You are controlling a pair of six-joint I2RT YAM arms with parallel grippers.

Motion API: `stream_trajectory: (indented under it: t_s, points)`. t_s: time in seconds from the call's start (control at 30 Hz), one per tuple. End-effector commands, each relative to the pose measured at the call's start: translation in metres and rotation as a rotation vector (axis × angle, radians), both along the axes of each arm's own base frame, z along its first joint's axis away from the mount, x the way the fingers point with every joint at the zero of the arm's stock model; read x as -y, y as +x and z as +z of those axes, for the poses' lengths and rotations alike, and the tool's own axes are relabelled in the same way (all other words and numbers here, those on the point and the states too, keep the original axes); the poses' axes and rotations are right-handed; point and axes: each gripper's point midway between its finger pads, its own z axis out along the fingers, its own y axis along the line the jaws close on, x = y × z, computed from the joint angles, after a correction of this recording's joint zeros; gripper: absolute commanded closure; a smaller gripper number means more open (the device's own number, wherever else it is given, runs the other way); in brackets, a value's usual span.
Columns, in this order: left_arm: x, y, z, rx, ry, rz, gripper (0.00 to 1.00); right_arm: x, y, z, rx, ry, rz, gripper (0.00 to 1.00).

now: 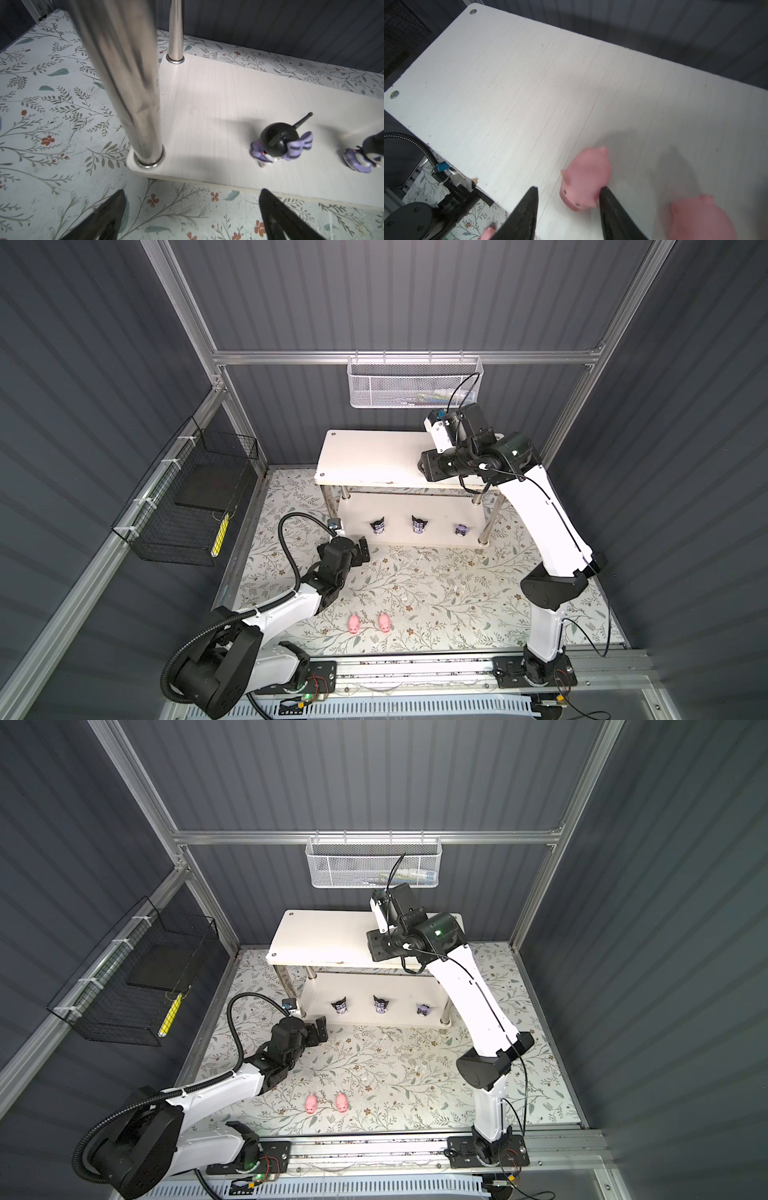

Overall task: Place and organize the plastic toys onto the shelf
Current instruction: 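Lower the pig beside the other pigs on the top shelf and open the right gripper, then withdraw the right gripper toward the lower shelf while lowering the left gripper toward the pigs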

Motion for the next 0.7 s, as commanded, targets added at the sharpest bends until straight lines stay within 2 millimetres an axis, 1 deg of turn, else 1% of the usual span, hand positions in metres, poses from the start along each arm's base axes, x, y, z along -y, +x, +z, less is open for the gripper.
stream_trajectory:
  t_s: [0.0, 0.17, 0.33, 0.43, 0.5, 0.57, 0.67]
  points:
    - [0.0, 0.003, 0.003, 0.009, -0.019, 0.007, 0.0, 0.008, -0.002, 0.017, 0.055, 0.009, -0.021, 0.5]
    - [-0.002, 0.001, 0.002, 0.006, -0.014, 0.012, 0.01, 0.01, -0.008, 0.042, 0.124, 0.058, -0.007, 0.48]
    - [-0.004, 0.0, 0.005, 0.007, -0.007, 0.016, 0.0, 0.011, -0.024, 0.066, 0.191, 0.103, 0.055, 0.47]
    - [-0.005, -0.001, 0.007, 0.007, -0.005, 0.015, 0.01, 0.012, -0.041, 0.079, 0.264, 0.13, 0.104, 0.46]
    - [-0.005, -0.002, 0.008, 0.004, -0.002, 0.008, 0.0, 0.016, -0.058, 0.086, 0.315, 0.148, 0.138, 0.46]
    - [-0.003, -0.003, 0.011, 0.002, 0.0, -0.003, 0.01, 0.018, -0.075, 0.085, 0.35, 0.156, 0.183, 0.46]
    - [-0.002, -0.007, 0.014, -0.013, 0.003, -0.022, 0.01, 0.018, -0.11, 0.071, 0.401, 0.159, 0.279, 0.46]
